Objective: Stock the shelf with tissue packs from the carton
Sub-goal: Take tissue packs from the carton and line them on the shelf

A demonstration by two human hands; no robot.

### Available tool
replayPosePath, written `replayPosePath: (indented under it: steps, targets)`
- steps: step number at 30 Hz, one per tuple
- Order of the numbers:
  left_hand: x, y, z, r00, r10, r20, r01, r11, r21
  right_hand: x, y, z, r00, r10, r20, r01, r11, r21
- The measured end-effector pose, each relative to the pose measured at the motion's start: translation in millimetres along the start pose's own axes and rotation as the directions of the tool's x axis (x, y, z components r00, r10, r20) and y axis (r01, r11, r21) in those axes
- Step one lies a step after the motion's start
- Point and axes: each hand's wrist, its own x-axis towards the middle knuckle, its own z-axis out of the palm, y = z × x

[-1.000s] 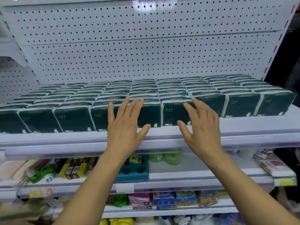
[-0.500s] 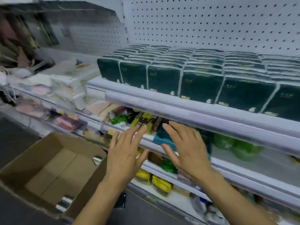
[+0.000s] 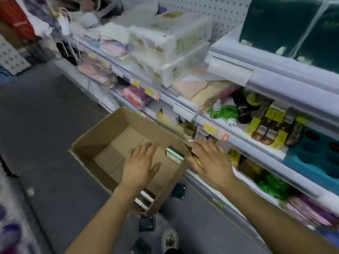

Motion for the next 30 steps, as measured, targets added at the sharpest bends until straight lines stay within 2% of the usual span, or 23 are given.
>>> replayPosePath:
  steps: [4, 11, 16, 18, 20, 22, 30]
  targets:
    - [20, -53, 38, 0.985, -0.034, 0.17, 0.043, 0.998, -0.046, 35, -9, 65, 0.987, 0.014, 0.159, -0.011, 1.0, -0.018]
    - [38, -104, 112, 0.925, -0.042, 0.378, 0.115, 0.978, -0.172, 80, -26, 158, 0.891, 0.045, 0.452, -0.022, 0.998, -0.057]
    - [31, -135, 171, 0.829, 0.002, 0.559, 0.167, 0.954, -0.25, 108, -25, 220, 0.797, 0.184, 0.575, -0.097, 0.979, -0.179]
    - [30, -146, 190, 0.76, 0.062, 0.647, 0.148, 0.953, -0.265, 118, -21, 238, 0.747, 0.261, 0.612, -0.145, 0.961, -0.234]
    - [30, -153, 207, 0.654, 0.133, 0.745, 0.122, 0.953, -0.277, 124, -16, 253, 0.704, 0.332, 0.628, -0.182, 0.939, -0.293]
    - [29, -158, 223, 0.583, 0.18, 0.792, 0.114, 0.947, -0.299, 126, -14, 266, 0.69, 0.362, 0.627, -0.172, 0.923, -0.344]
    - [34, -161, 251, 0.472, 0.205, 0.858, 0.063, 0.962, -0.265, 139, -17, 302, 0.636, 0.423, 0.645, -0.109, 0.877, -0.468]
